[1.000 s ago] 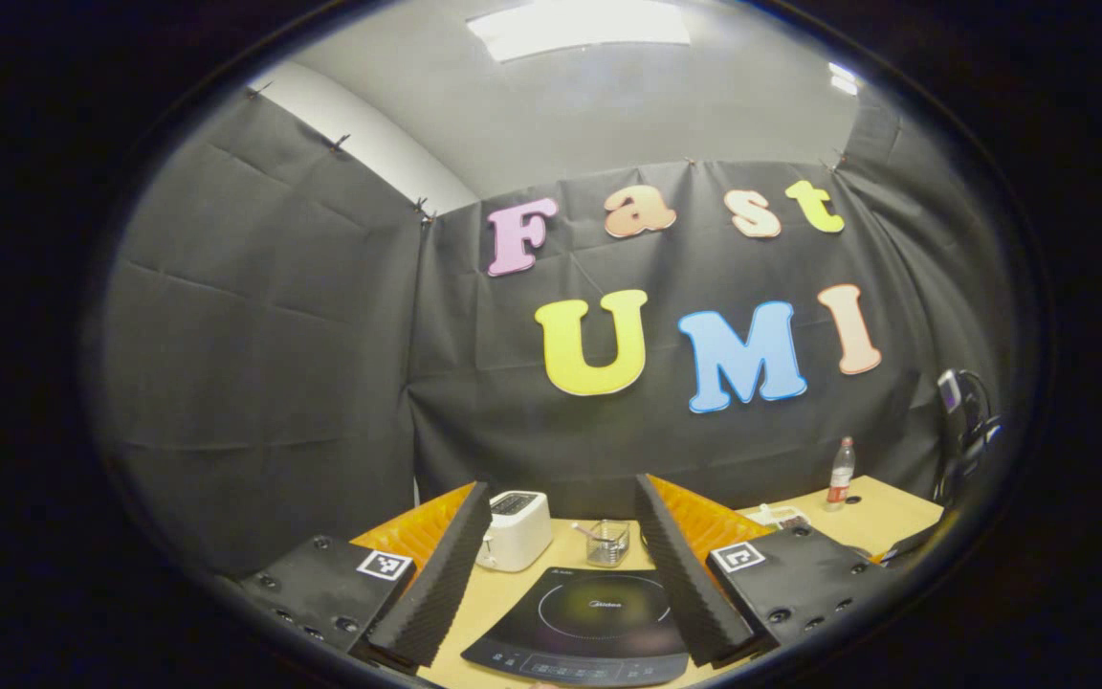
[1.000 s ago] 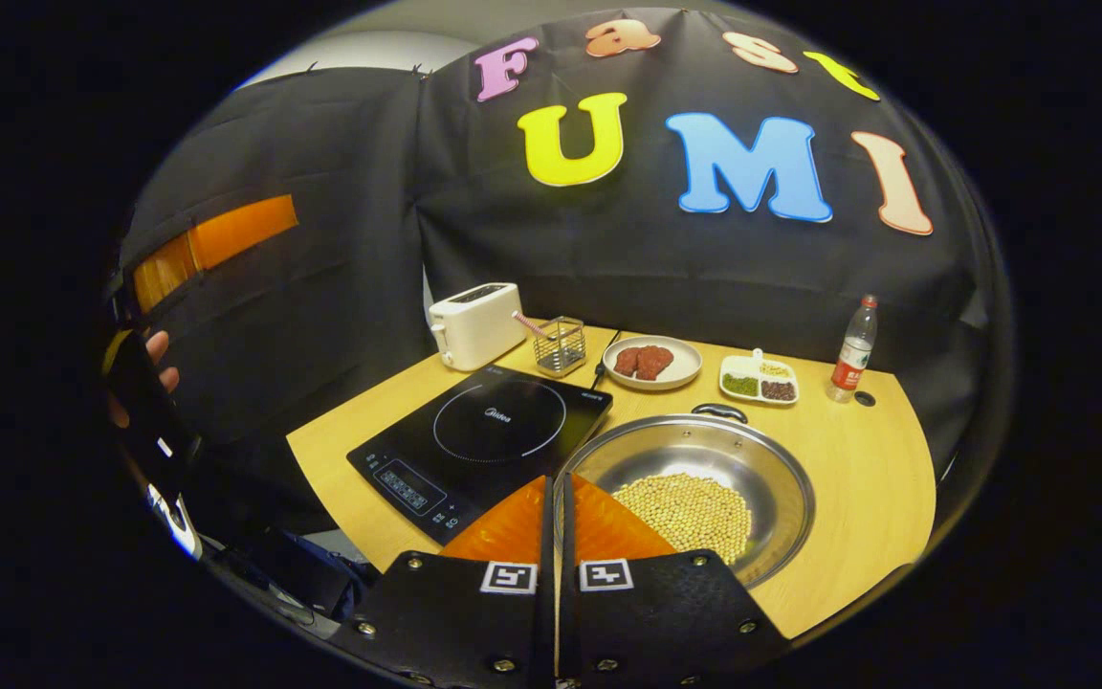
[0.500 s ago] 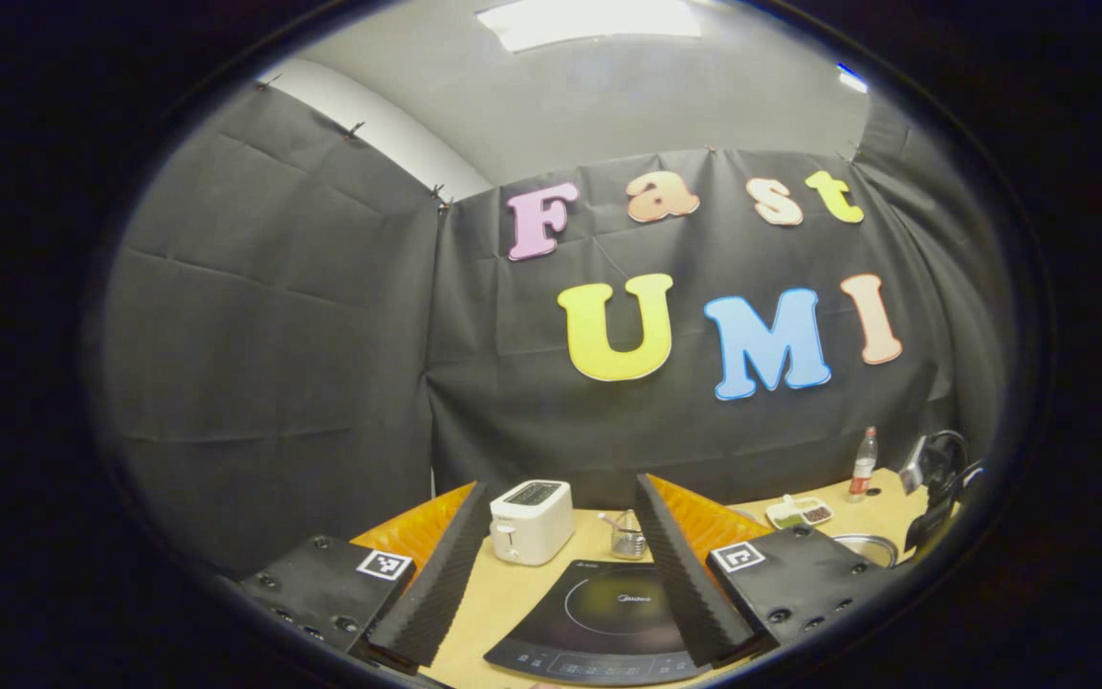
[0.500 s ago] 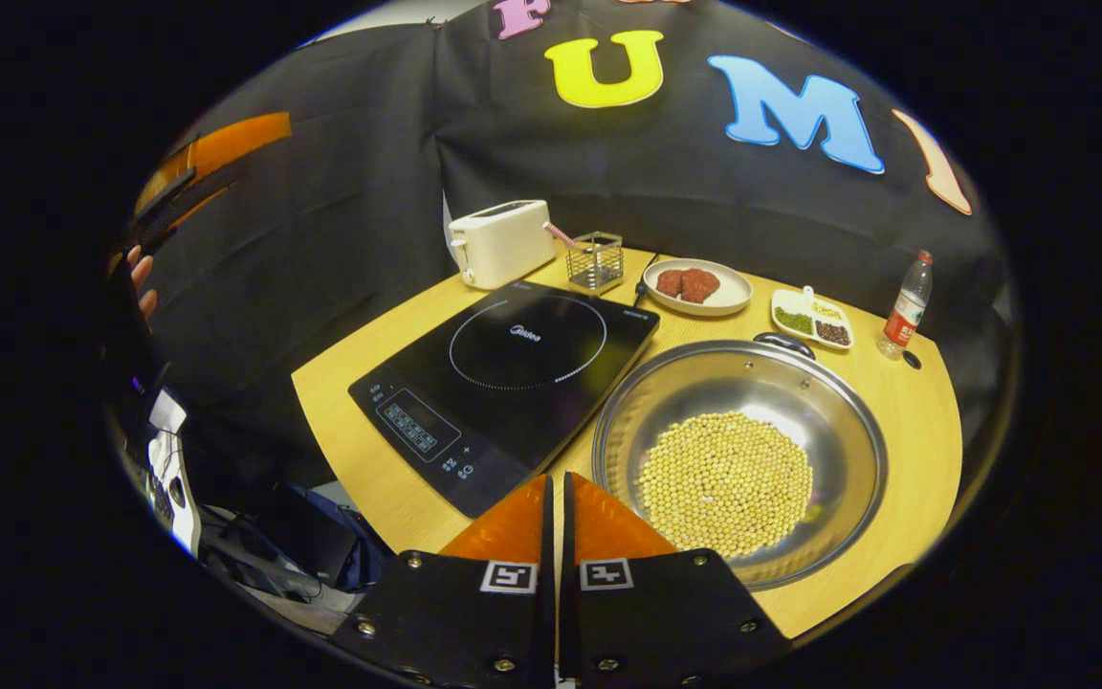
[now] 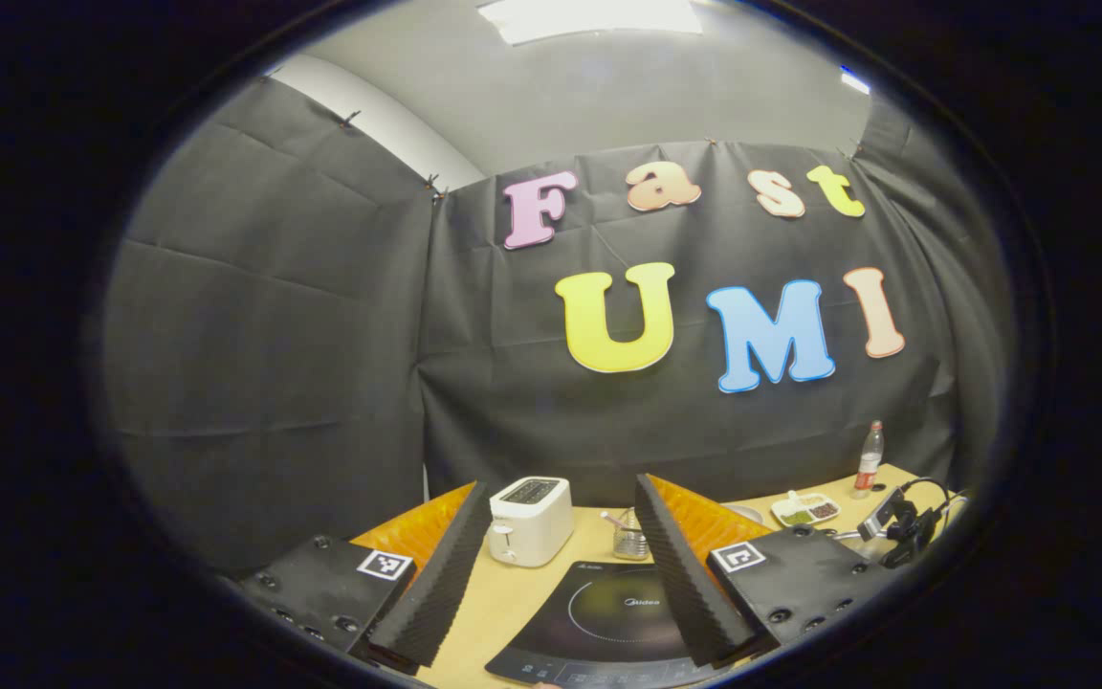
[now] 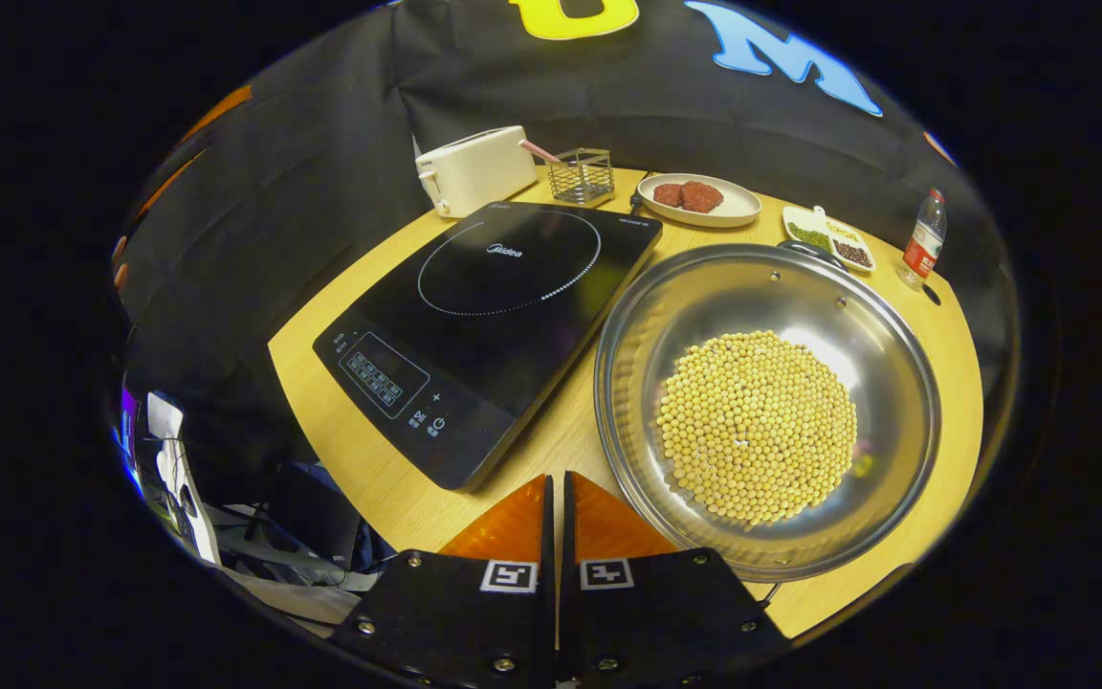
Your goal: First push the handle of the pot to place it horizontally, then grasp the pot with both hands and set it on the induction cooktop.
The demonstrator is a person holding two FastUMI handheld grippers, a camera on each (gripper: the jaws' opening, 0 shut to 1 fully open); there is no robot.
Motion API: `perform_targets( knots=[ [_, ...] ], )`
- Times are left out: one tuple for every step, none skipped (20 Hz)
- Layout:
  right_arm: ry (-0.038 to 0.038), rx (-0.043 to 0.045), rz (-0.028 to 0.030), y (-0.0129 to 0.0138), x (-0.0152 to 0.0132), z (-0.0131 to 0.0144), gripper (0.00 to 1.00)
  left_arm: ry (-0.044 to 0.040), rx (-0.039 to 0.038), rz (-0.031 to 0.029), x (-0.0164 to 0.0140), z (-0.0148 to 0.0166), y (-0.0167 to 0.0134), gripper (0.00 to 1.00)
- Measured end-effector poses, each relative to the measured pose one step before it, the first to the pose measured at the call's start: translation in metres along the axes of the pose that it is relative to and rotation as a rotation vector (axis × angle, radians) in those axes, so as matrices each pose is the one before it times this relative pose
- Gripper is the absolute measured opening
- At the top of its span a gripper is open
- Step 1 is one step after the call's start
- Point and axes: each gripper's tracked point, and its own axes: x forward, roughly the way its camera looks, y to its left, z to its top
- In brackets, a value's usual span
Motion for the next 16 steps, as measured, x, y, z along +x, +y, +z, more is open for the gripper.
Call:
perform_targets(
  knots=[
    [0.00384,0.00717,-0.00997,-0.00236,0.00093,0.00102,0.02,0.00153,-0.00454,-0.01273,0.00744,-0.00170,-0.00280,0.98],
    [0.00595,0.01018,0.00009,0.00029,0.00135,-0.00060,0.02,0.00132,-0.00567,-0.01565,0.00636,-0.00154,-0.00306,0.98],
    [0.00198,0.01016,0.00010,0.00019,0.00038,-0.00005,0.02,-0.00139,-0.00679,-0.01651,0.00725,-0.00134,-0.00425,1.00],
    [0.00186,0.00606,-0.00202,-0.00009,0.00068,0.00032,0.01,-0.00548,-0.00737,-0.01631,0.00661,-0.00014,-0.00535,1.00],
    [0.00640,0.00171,-0.00549,0.00080,0.00016,-0.00235,0.01,-0.00431,-0.00607,-0.01432,0.00671,-0.00083,-0.00327,0.98],
    [0.01123,-0.00046,-0.00907,-0.00113,0.00041,-0.00219,0.01,-0.00237,-0.00633,-0.01470,0.00615,-0.00030,-0.00328,0.98],
    [0.00976,-0.00017,-0.01050,-0.00073,0.00068,-0.00364,0.01,-0.00277,-0.00588,-0.01577,0.00625,-0.00132,-0.00475,1.00],
    [0.00932,-0.00054,-0.01050,-0.00181,-0.00019,-0.00185,0.01,-0.00263,-0.00461,-0.01636,0.00687,-0.00087,-0.00378,1.00],
    [0.00850,-0.00063,-0.00965,-0.00123,-0.00004,-0.00310,0.01,-0.00213,-0.00330,-0.01571,0.00470,-0.00029,-0.00297,0.98],
    [0.00689,0.00101,-0.00903,-0.00209,-0.00111,-0.00166,0.01,-0.00201,-0.00389,-0.01311,0.00516,0.00010,-0.00222,1.00],
    [0.00775,0.00256,-0.00977,-0.00191,-0.00110,-0.00280,0.01,-0.00184,-0.00635,-0.01302,0.00619,-0.00279,-0.00296,0.98],
    [0.00787,0.00292,-0.01084,-0.00331,-0.00154,-0.00213,0.01,-0.00108,-0.00925,-0.01303,0.00524,-0.00146,-0.00281,1.00],
    [0.00821,0.00491,-0.00961,-0.00214,-0.00245,-0.00359,0.01,-0.00068,-0.00964,-0.01377,0.00342,-0.00096,-0.00314,1.00],
    [-0.00349,0.00577,-0.01205,-0.00180,-0.00033,0.00028,0.01,0.00094,-0.00744,-0.01064,0.00440,-0.00036,-0.00269,1.00],
    [0.00623,0.00584,-0.01107,-0.00420,-0.00515,-0.00378,0.01,0.00495,-0.00494,-0.00883,0.00358,-0.00270,-0.00289,1.00],
    [0.00363,0.00562,-0.01058,-0.00450,-0.00264,-0.00144,0.01,0.00518,-0.00630,-0.00853,0.00173,-0.00141,-0.00362,0.97]
  ],
)
